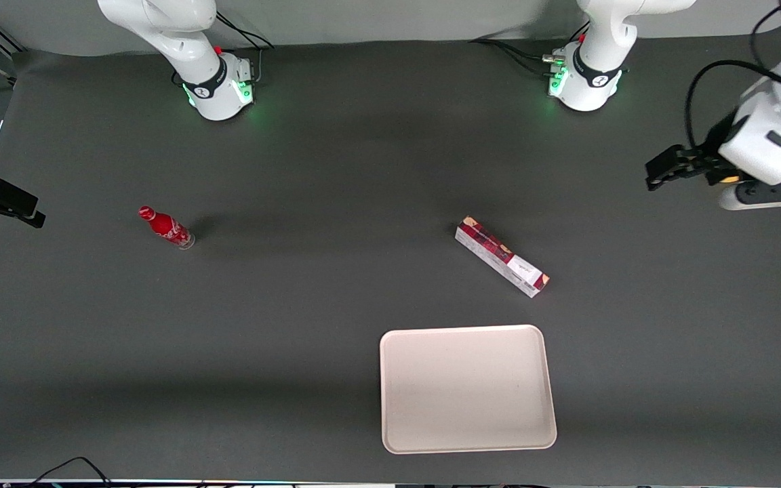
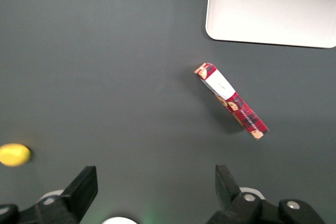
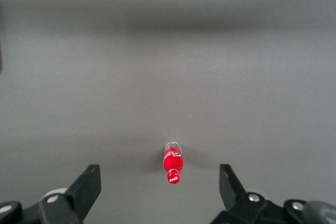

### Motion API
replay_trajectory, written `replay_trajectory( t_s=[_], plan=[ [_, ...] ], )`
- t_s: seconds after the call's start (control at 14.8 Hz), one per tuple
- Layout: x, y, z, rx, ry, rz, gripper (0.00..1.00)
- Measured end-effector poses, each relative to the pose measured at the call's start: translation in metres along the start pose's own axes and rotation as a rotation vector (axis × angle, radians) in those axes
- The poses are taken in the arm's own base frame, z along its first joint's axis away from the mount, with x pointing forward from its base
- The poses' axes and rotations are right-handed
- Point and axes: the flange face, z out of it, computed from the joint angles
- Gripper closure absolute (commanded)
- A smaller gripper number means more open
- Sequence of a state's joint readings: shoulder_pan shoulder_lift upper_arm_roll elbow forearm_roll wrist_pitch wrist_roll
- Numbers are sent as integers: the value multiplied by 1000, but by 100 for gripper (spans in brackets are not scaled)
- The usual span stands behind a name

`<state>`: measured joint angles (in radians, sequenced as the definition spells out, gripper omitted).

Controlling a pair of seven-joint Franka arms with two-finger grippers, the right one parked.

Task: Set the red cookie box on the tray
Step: 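Move the open left gripper over the red plaid cookie box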

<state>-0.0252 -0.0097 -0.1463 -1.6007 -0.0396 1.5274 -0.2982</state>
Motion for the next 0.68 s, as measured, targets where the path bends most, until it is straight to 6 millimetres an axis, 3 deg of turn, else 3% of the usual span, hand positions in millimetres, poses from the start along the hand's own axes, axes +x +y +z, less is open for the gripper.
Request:
replay_trajectory(
  t_s=[0.41, 0.68],
  plan=[
    [-22, 84, 50, 16, -12, -216, 0],
    [-28, 119, 114, -14, 32, -316, 0]
  ],
)
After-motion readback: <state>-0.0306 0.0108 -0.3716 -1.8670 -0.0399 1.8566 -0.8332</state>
